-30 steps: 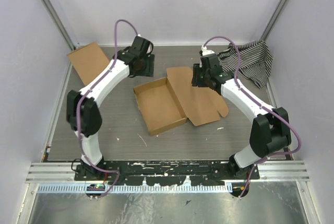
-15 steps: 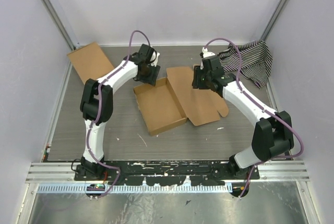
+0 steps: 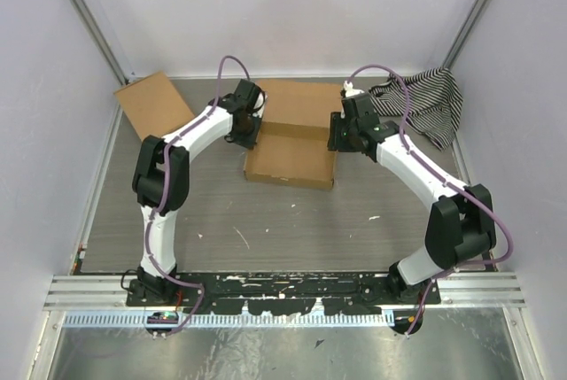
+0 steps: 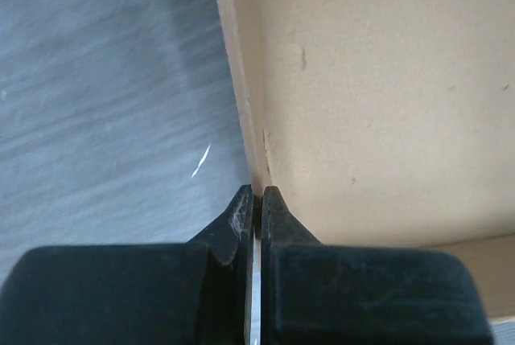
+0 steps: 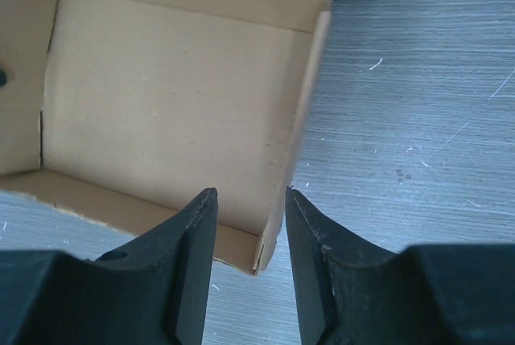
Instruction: Fold the paper box
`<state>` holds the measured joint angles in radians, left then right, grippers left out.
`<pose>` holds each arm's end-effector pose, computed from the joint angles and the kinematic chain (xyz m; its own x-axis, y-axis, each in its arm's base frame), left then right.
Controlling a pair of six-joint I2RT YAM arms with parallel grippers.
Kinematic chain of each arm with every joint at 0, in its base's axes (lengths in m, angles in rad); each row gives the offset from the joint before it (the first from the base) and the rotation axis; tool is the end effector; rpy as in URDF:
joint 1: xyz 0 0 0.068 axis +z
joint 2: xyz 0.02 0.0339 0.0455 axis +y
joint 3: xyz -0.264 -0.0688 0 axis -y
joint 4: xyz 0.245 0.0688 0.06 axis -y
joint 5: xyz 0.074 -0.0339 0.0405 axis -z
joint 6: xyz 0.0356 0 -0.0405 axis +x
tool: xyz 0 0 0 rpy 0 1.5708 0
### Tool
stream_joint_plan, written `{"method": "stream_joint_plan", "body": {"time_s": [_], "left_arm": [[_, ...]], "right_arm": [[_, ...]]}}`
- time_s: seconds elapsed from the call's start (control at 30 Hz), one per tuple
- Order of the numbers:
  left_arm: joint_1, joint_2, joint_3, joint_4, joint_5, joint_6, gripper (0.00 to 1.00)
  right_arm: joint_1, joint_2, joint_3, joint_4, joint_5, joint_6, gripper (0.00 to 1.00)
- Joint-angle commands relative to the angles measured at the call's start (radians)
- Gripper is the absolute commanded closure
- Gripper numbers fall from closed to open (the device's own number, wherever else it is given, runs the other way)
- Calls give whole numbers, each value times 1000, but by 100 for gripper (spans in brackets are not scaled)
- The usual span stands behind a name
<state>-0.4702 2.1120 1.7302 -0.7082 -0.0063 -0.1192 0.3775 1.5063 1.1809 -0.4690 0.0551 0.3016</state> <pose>0.4070 -0.2066 0.2070 -0.8384 0.2927 -0.4599 0.3533 0.9342 -0.0495 0.3085 0.1202 0.2773 -0.7319 0.0288 -0.6808 -0.1202 0.9780 0.1706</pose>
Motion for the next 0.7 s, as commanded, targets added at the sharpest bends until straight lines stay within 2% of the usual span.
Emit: {"method": "stream_joint_plan", "body": {"time_s": [0.0,0.17,0.23,0.37,0.4,0.47,0.53,0.6,0.67], "left_arm": [[5,-102,-118,-81,-45,-113,99],[-10,-199,-272,-45,35,-224,98],[-26,-232,-302,-43,26,-244,97],[-33,-266,-306,-83,37,-309,87],[-34,-272,-303,-95,43,-325,86],[-35,-290,-304,-111,55,-355,81],[-35,-320,-318,-112,53,-380,76],[-35,-353,-336,-138,35,-394,66],[-34,-386,-349,-145,8,-392,56]], "right_arm": [[-24,23,78,-6,22,67,55],[-64,54,128,-5,-23,108,55],[-85,72,156,-10,-49,114,55],[-160,113,202,-34,-140,146,53],[-183,127,210,-43,-168,160,51],[-225,155,222,-56,-230,165,39],[-252,196,246,-84,-271,142,35],[-268,255,281,-117,-294,114,29],[-284,299,299,-124,-337,100,28]]}}
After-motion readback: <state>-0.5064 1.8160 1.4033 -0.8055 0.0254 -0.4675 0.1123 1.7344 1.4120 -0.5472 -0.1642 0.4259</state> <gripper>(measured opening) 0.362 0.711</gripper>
